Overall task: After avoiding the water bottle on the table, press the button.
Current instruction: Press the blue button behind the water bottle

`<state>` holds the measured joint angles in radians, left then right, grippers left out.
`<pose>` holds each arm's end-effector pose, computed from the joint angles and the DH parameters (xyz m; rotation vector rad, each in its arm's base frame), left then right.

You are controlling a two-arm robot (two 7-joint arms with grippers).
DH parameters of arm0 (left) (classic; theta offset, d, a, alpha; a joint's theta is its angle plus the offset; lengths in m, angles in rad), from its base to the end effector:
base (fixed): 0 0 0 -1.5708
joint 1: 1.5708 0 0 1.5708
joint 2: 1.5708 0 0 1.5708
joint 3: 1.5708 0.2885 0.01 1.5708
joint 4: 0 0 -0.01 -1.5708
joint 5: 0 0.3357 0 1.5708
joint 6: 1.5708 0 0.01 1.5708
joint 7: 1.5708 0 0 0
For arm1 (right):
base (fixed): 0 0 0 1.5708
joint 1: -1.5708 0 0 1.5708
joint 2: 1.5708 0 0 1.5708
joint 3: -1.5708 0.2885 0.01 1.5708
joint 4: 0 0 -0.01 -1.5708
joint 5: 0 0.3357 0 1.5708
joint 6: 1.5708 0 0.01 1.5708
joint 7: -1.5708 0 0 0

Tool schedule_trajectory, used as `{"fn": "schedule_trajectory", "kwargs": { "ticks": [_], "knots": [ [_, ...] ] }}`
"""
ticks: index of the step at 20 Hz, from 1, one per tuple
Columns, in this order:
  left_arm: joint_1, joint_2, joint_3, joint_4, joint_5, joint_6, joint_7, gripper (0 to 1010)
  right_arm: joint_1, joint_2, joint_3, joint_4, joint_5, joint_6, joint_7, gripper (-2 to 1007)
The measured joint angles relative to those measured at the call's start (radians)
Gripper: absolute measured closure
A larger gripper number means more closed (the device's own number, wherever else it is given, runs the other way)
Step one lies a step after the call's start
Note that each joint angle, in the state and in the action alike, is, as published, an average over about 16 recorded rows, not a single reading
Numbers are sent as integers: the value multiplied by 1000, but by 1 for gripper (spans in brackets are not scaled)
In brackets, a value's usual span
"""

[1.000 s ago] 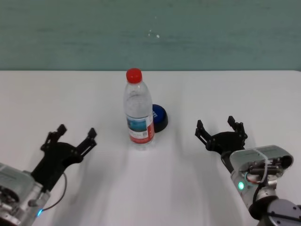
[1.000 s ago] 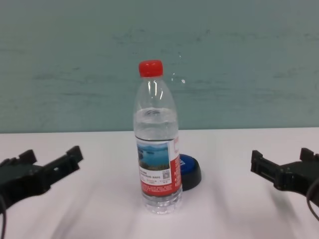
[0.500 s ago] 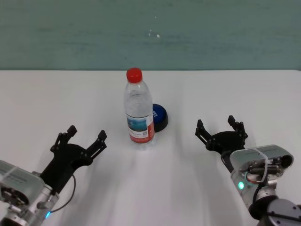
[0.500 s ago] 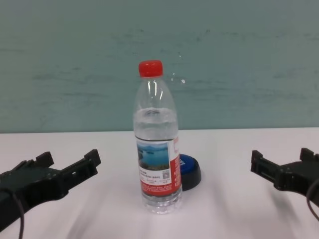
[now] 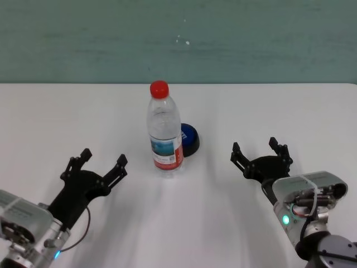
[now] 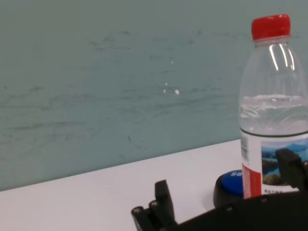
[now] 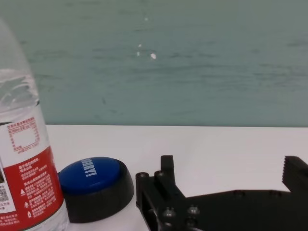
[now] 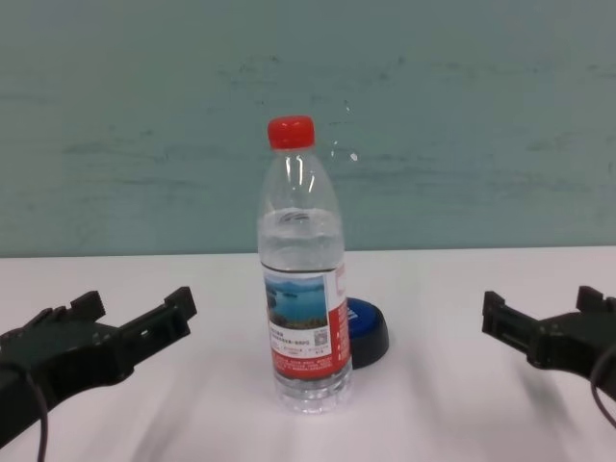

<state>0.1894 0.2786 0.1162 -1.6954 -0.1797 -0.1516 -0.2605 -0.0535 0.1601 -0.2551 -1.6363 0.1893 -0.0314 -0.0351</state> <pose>0.2972 0.0307 -0.3170 0.0186 -0.0905 1.1547 0.3283 0.0446 -0.3043 0.0346 0.0392 -1.3449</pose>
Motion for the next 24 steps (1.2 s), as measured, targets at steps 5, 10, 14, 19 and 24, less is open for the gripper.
{"fn": "schedule_trajectory", "kwargs": {
  "ticks": [5, 10, 14, 19, 24],
  "knots": [
    [0, 0, 0, 0, 0, 0, 0, 0, 13, 2, 9, 5, 3, 16, 34, 1],
    [-1, 0, 0, 1, 0, -1, 0, 0, 35, 4, 27, 19, 4, 37, 75, 1],
    [-1, 0, 0, 1, 0, -1, -1, 0, 60, 5, 43, 37, 3, 53, 106, 1],
    [-1, 0, 0, 1, 0, -1, -1, 0, 98, 5, 62, 68, -3, 68, 140, 1],
    [-1, 0, 0, 2, 0, -1, -1, 0, 142, 5, 75, 104, -10, 79, 172, 1]
  ]
}}
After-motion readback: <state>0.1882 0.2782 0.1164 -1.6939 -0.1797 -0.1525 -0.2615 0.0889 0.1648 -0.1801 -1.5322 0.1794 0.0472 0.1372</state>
